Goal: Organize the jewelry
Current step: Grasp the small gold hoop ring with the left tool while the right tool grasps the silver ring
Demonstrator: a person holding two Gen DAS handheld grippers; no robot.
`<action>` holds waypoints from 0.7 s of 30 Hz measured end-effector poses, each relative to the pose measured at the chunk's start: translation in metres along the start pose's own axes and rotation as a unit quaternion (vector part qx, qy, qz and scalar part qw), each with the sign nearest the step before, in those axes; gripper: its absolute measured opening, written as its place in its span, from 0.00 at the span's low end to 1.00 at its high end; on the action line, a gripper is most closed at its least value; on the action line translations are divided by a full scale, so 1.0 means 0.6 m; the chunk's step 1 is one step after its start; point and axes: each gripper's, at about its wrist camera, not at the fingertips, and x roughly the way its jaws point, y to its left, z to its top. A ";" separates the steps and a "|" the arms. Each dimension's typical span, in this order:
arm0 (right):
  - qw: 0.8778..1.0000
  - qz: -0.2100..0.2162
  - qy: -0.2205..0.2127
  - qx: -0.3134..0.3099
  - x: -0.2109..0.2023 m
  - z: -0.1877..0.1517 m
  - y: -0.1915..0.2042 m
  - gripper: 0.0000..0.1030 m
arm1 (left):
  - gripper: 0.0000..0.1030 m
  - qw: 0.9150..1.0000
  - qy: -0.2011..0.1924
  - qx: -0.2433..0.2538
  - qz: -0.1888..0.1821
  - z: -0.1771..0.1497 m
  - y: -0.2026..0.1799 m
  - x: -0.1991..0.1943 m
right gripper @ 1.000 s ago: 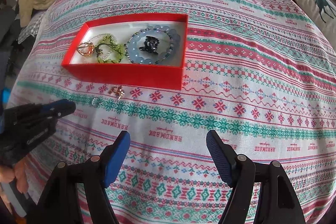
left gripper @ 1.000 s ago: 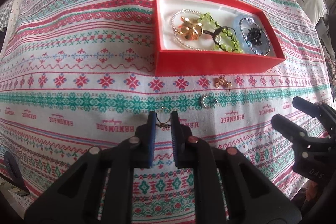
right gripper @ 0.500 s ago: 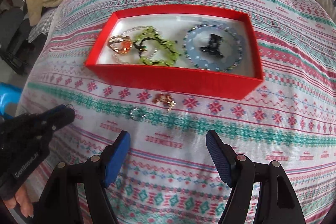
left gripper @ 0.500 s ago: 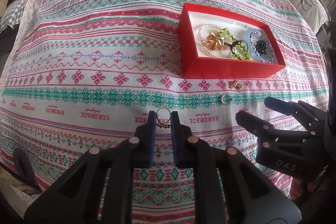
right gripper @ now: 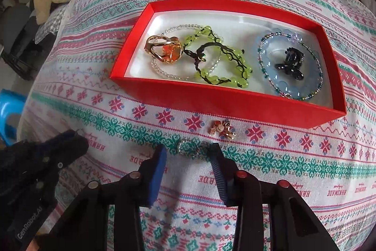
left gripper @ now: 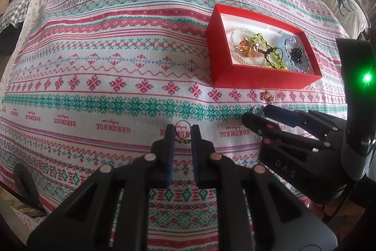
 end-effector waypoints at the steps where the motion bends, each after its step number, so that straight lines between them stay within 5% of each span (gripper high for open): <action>1: 1.000 -0.003 -0.001 -0.002 0.001 0.001 0.002 0.31 | 0.15 1.000 0.000 0.000 0.000 0.000 0.000 0.000; 6: 1.000 -0.015 -0.005 -0.009 0.009 0.008 0.013 0.18 | 0.15 1.000 0.002 -0.001 0.002 -0.001 -0.004 0.002; 21: 1.000 -0.007 -0.017 -0.017 -0.027 -0.010 -0.006 0.17 | 0.15 1.000 -0.002 -0.006 0.003 -0.001 -0.001 -0.002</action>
